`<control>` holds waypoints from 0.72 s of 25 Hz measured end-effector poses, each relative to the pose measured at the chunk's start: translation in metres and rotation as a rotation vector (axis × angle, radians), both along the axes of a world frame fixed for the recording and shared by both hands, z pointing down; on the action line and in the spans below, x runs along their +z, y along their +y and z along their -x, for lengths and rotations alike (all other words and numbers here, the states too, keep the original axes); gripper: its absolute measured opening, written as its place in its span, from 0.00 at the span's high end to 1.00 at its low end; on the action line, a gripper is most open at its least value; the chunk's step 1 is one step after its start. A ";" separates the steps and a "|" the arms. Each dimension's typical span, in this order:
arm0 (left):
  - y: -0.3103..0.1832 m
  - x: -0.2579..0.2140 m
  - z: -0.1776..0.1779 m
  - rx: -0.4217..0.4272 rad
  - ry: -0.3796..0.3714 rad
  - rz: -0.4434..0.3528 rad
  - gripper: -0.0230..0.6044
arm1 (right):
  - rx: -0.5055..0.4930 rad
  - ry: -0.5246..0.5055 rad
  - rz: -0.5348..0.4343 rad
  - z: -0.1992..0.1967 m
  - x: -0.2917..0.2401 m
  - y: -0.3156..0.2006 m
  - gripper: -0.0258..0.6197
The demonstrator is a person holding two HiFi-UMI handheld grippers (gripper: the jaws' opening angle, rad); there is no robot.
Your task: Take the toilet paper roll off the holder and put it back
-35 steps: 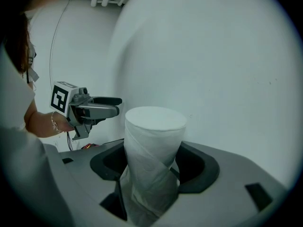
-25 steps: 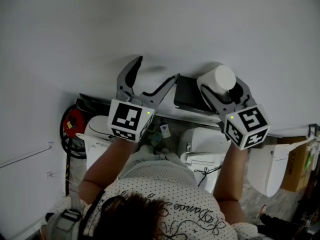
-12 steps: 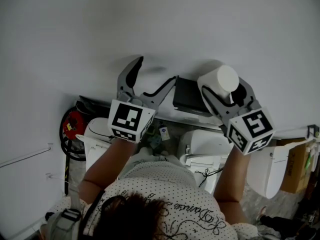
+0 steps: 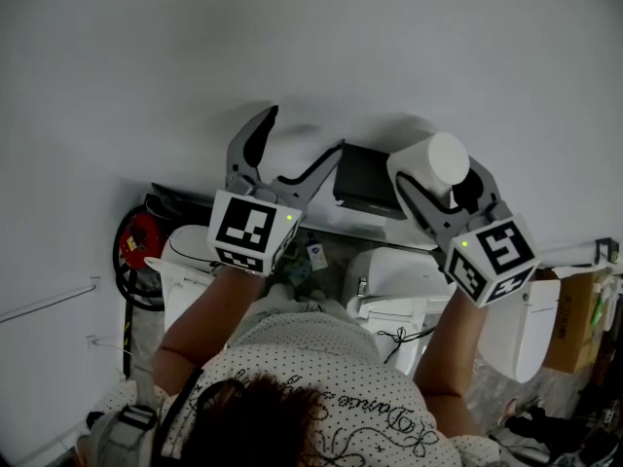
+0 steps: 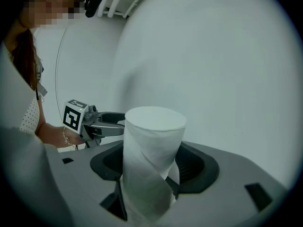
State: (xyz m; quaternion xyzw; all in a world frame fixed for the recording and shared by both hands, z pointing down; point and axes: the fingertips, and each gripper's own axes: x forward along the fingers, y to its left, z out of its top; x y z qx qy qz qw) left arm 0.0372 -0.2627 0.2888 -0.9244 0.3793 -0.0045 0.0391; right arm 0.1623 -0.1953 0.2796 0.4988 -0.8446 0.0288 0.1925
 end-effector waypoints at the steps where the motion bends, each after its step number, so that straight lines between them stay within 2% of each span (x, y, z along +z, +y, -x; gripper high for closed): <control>1: 0.000 0.001 0.000 0.000 0.000 0.002 0.32 | 0.001 -0.001 0.001 0.000 0.001 0.001 0.48; 18: 0.014 0.004 0.010 -0.048 -0.004 0.009 0.32 | -0.029 -0.013 0.012 0.004 0.004 0.020 0.48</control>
